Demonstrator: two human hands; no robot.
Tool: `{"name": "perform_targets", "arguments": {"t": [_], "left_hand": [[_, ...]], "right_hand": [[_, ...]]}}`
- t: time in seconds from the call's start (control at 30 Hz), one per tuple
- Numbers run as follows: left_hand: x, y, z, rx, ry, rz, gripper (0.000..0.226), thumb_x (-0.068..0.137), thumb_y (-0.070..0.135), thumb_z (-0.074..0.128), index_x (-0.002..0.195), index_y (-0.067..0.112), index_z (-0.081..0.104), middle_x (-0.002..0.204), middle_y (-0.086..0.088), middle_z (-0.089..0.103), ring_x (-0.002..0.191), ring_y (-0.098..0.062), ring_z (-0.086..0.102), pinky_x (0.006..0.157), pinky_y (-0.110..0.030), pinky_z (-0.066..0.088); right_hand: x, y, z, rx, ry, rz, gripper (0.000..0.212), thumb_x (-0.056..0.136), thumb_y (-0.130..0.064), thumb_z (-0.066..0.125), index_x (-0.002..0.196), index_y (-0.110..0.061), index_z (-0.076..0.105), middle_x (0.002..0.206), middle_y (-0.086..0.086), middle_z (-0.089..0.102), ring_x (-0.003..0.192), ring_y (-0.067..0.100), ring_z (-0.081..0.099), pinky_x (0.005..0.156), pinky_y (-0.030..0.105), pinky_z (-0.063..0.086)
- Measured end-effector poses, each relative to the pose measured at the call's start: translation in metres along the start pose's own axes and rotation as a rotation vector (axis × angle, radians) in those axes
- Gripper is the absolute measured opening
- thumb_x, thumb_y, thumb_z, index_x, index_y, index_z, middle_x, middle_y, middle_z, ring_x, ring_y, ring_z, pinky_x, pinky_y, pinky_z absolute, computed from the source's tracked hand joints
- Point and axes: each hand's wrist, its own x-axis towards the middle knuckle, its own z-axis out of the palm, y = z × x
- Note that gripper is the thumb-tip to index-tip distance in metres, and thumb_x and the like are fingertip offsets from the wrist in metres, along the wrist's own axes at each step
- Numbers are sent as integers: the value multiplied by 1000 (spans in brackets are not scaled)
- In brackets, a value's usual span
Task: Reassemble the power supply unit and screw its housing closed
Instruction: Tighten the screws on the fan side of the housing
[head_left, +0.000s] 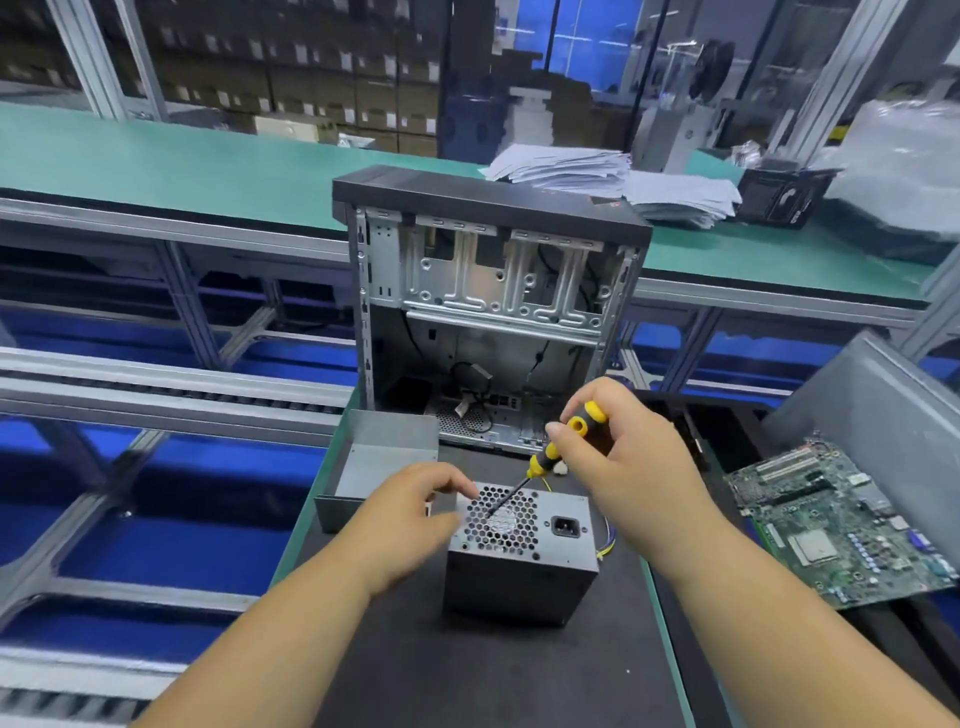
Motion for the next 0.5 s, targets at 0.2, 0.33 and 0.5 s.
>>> {"name": "perform_targets", "arguments": {"t": [0.2, 0.33, 0.5], "left_hand": [[-5, -21, 2, 177, -140, 116, 37, 72, 0, 68, 94, 30, 68, 118, 19, 54, 107, 13, 49, 90, -6, 36], [-4, -30, 4, 166, -118, 109, 29, 72, 15, 83, 91, 30, 69, 125, 24, 50, 112, 17, 45, 93, -3, 31], [-5, -32, 7, 146, -83, 112, 23, 74, 17, 83, 89, 28, 70, 124, 23, 51, 112, 17, 45, 91, 1, 29]], "right_hand": [[-2, -7, 19, -50, -129, 3, 14, 93, -33, 61, 88, -30, 49, 74, -14, 66, 72, 14, 67, 57, 43, 55], [0, -9, 27, -84, -176, -3, 16, 93, -38, 61, 90, -29, 49, 75, -6, 66, 67, 15, 59, 57, 46, 56], [-1, -12, 32, -151, -220, -23, 18, 93, -42, 59, 90, -29, 47, 74, -3, 64, 68, 19, 58, 57, 47, 55]]}}
